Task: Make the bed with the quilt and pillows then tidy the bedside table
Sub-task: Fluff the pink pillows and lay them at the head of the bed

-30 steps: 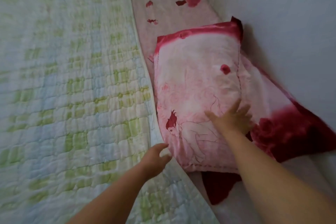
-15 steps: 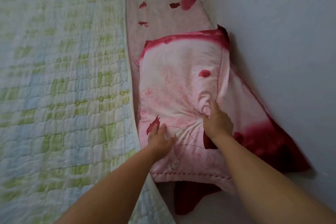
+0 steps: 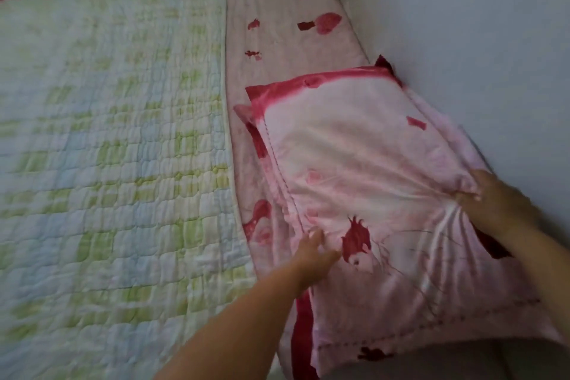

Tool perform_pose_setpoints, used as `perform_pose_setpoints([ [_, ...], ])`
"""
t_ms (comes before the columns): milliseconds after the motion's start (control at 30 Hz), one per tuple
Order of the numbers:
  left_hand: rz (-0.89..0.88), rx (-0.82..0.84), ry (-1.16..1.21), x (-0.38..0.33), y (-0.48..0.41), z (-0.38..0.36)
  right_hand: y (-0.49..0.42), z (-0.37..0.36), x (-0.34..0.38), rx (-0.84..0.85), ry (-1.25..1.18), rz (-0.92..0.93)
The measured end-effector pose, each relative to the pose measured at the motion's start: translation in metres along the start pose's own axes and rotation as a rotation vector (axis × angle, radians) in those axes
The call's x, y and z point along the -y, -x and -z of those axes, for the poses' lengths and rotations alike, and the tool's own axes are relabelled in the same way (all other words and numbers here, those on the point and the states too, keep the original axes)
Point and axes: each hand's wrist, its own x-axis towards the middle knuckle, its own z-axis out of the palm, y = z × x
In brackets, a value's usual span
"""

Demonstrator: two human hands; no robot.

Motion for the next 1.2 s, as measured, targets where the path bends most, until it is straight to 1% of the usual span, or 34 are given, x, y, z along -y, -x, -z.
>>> perform_pose_setpoints([
  [67,-0.028,0.017,-0.002,0.006,-0.001,-0.009,0.000,-0.014,0.001,0.129,0.045,-0.038],
  [100,-0.039,0.009,-0.005,0.011,-0.003,-0.007,0.001,-0.022,0.007,0.141,0.076,-0.067],
  [133,-0.060,-0.013,0.006,0.021,-0.005,0.000,0.001,-0.033,0.021,0.105,0.112,-0.076],
  [200,-0.060,-0.099,0.058,0.044,-0.008,0.017,0.002,-0.049,0.057,-0.070,0.113,-0.016],
  [233,-0.019,-0.171,0.060,0.059,-0.010,0.028,0.005,-0.057,0.082,-0.176,0.044,0.065],
  [300,0.073,-0.317,0.000,0.090,-0.016,0.050,0.017,-0.077,0.143,-0.373,-0.146,0.332],
  [333,0.113,-0.356,-0.016,0.106,-0.018,0.059,0.022,-0.090,0.175,-0.434,-0.235,0.462],
  [367,0.135,-0.374,-0.017,0.120,-0.022,0.067,0.026,-0.105,0.207,-0.439,-0.303,0.562],
  [400,0.142,-0.381,-0.022,0.128,-0.023,0.071,0.031,-0.117,0.231,-0.392,-0.361,0.622],
  [467,0.138,-0.390,-0.046,0.149,-0.036,0.080,0.034,-0.149,0.277,-0.236,-0.443,0.697],
  [500,0.133,-0.392,-0.064,0.155,-0.044,0.083,0.034,-0.163,0.297,-0.156,-0.444,0.702],
  [600,0.082,-0.433,-0.128,0.167,-0.068,0.095,0.030,-0.202,0.342,0.027,-0.328,0.675],
  [700,0.037,-0.503,-0.244,0.169,-0.090,0.109,0.025,-0.230,0.372,0.088,-0.271,0.674],
  [767,0.064,-0.528,-0.300,0.168,-0.105,0.121,0.022,-0.246,0.385,0.103,-0.249,0.689],
  [800,0.083,-0.512,-0.347,0.165,-0.109,0.126,0.020,-0.253,0.389,0.108,-0.238,0.689],
  [867,0.120,-0.417,-0.458,0.161,-0.120,0.134,0.011,-0.266,0.396,0.121,-0.222,0.657],
  [933,0.112,-0.328,-0.520,0.161,-0.132,0.139,-0.003,-0.276,0.407,0.153,-0.250,0.579],
  [1000,0.073,-0.281,-0.559,0.163,-0.142,0.140,-0.019,-0.283,0.421,0.159,-0.287,0.490],
  [1067,0.030,-0.256,-0.598,0.166,-0.147,0.142,-0.034,-0.287,0.435,0.120,-0.304,0.436],
  [1133,-0.012,-0.223,-0.642,0.167,-0.150,0.147,-0.045,-0.291,0.451,0.087,-0.332,0.421],
  [1200,-0.065,-0.183,-0.699,0.170,-0.154,0.151,-0.050,-0.296,0.466,0.097,-0.317,0.430],
])
